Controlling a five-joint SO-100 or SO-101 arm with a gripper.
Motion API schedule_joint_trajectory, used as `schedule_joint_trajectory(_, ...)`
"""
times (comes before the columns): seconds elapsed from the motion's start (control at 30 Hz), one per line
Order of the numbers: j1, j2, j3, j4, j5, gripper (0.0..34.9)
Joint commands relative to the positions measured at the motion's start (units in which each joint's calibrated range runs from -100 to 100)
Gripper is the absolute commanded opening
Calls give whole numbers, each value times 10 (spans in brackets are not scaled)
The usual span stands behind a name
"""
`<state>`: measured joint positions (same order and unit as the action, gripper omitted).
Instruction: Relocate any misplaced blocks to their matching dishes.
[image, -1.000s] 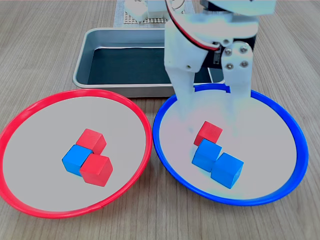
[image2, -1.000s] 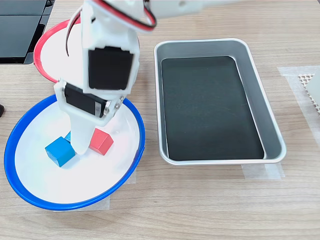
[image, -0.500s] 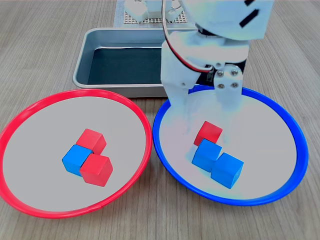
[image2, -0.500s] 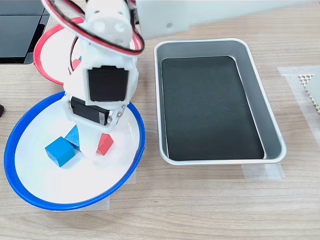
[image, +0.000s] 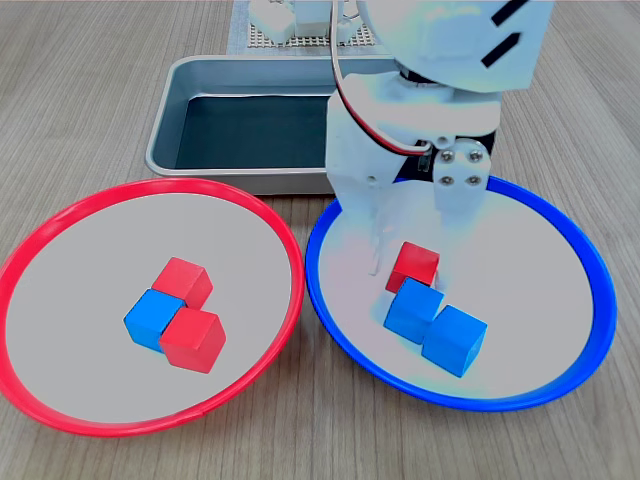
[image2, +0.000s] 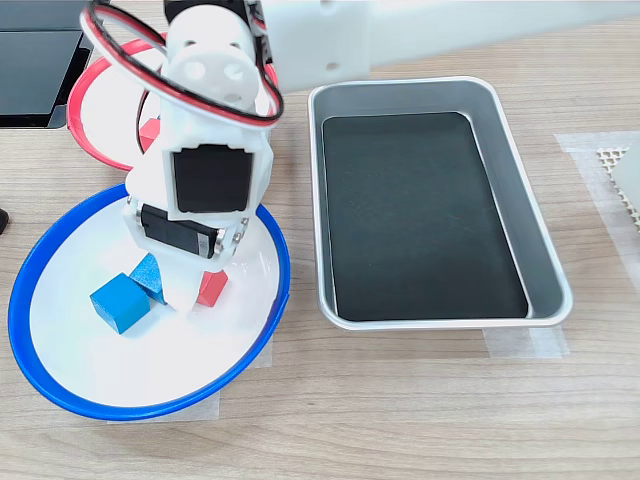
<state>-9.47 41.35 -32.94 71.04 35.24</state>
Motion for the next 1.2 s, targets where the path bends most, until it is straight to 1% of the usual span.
schedule_joint_trajectory(0.0,2,-3,-19,1,4,98)
schedule_joint_trajectory(0.1,0,-4,-18,4,5,57)
schedule_joint_trajectory(0.2,-3,-6,-16,8,7,8)
schedule_joint_trajectory(0.23,-4,-7,-15,9,7,4)
schedule_joint_trajectory(0.5,-6,-80,27,9,-8,4)
schedule_joint_trajectory(0.63,6,-145,50,3,-11,4)
schedule_joint_trajectory(0.83,64,-192,54,5,13,4)
schedule_joint_trajectory(1.17,168,-187,49,1,88,4)
